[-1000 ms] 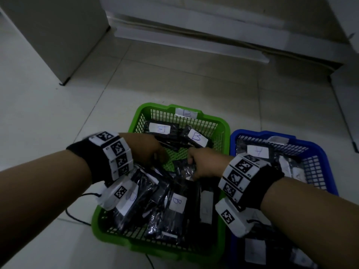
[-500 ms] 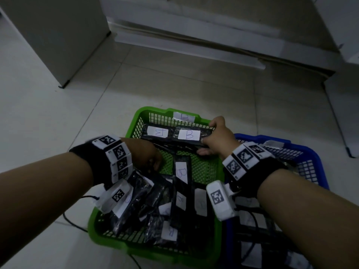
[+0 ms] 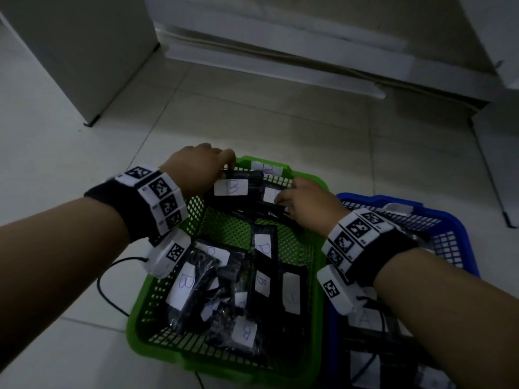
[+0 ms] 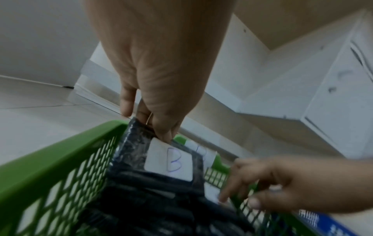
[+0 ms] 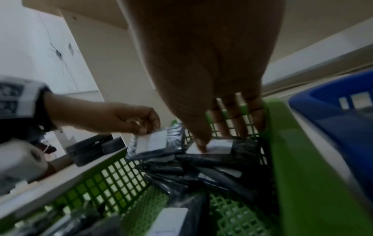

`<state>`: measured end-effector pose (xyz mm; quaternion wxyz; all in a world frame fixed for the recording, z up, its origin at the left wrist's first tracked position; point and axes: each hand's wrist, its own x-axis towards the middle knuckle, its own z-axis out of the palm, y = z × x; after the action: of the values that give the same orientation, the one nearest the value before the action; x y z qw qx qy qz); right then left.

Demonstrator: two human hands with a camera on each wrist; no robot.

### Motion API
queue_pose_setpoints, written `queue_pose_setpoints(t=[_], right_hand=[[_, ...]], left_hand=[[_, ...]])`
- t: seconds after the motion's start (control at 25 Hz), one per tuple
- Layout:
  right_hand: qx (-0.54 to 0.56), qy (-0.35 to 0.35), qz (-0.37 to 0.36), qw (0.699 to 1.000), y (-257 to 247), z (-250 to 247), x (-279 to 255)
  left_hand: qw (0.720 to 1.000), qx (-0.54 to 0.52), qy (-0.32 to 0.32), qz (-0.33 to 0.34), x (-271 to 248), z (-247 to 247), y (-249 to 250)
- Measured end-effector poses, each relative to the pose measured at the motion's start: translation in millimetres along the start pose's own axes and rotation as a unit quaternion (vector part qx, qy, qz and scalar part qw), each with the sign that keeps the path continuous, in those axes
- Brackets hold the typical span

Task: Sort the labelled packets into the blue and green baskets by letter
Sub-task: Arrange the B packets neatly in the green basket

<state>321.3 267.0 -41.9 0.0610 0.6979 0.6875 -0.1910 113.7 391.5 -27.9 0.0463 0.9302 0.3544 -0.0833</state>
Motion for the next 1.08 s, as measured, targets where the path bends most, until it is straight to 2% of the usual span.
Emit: queue_pose_setpoints(t=[0.08,0.12,0.16,0.2,0.28,0.36,0.44,0.52,0.6,0.64,0.68,0.72,0.8,0.88,0.96,1.08], right_hand=[[0.029,0.024,0.051,0.998,-4.8,1.5,-4.1],[0.071,0.021,0.05,0.996,-11.1,2.0,-8.4],[0.106,-0.012,0.031,0.994,-18.2,2.6,-12.0],[0.112,-0.076,-0.003,0.991,-26.3,3.1,-15.9],[0.054,-0.242,-0.05,0.967,-44.3,5.4,-23.7],[-0.012,-0.282,-0.068,0.957,-55.9,12.3,-22.9],[-0.05,-0.244,-0.096,0.964,-56.1,17.8,-14.2],[-0.078,-0.208,-0.09,0.971,-50.4,19.5,-10.0],[-0.111,-0.208,-0.076,0.969,-41.3,18.9,-8.5],[-0.116,-0.206,-0.065,0.97,-39.5,17.6,-10.0],[-0.112,-0.195,-0.037,0.974,-38.4,17.1,-11.3],[-0.109,-0.174,-0.012,0.979,-38.1,16.8,-12.4],[-0.099,-0.126,-0.027,0.987,-41.5,20.5,-15.3],[-0.095,-0.168,-0.041,0.98,-44.0,28.2,-13.9],[-0.1,-0.209,-0.038,0.972,-41.9,29.8,-9.4],[-0.099,-0.207,-0.042,0.972,-33.5,24.6,-10.2]], left_hand=[[0.998,0.056,0.013,0.005,1.4,3.0,4.1],[0.996,0.085,0.011,0.006,1.4,4.4,6.0],[0.995,0.101,0.009,0.004,0.8,5.8,7.7],[0.995,0.104,0.007,0.001,-0.5,7.6,9.0],[0.997,0.076,-0.003,0.005,-3.5,11.4,11.4],[0.999,0.025,-0.038,0.01,-5.4,13.8,13.2],[0.997,-0.001,-0.077,0.009,-5.4,14.8,12.9],[0.997,-0.004,-0.076,0.011,-6.3,13.7,11.2],[0.997,-0.03,-0.045,0.05,-10.3,11.3,13.0],[0.993,-0.064,-0.05,0.082,-13.3,10.1,15.1],[0.985,-0.101,-0.089,0.109,-18.0,8.6,18.0],[0.972,-0.129,-0.156,0.122,-23.6,8.3,22.3],[0.94,-0.124,-0.292,0.126,-33.7,12.2,33.0],[0.927,-0.076,-0.345,0.128,-36.7,20.5,39.0],[0.938,-0.077,-0.314,0.123,-31.8,21.7,39.1],[0.97,-0.071,-0.202,0.117,-19.4,16.5,30.8]])
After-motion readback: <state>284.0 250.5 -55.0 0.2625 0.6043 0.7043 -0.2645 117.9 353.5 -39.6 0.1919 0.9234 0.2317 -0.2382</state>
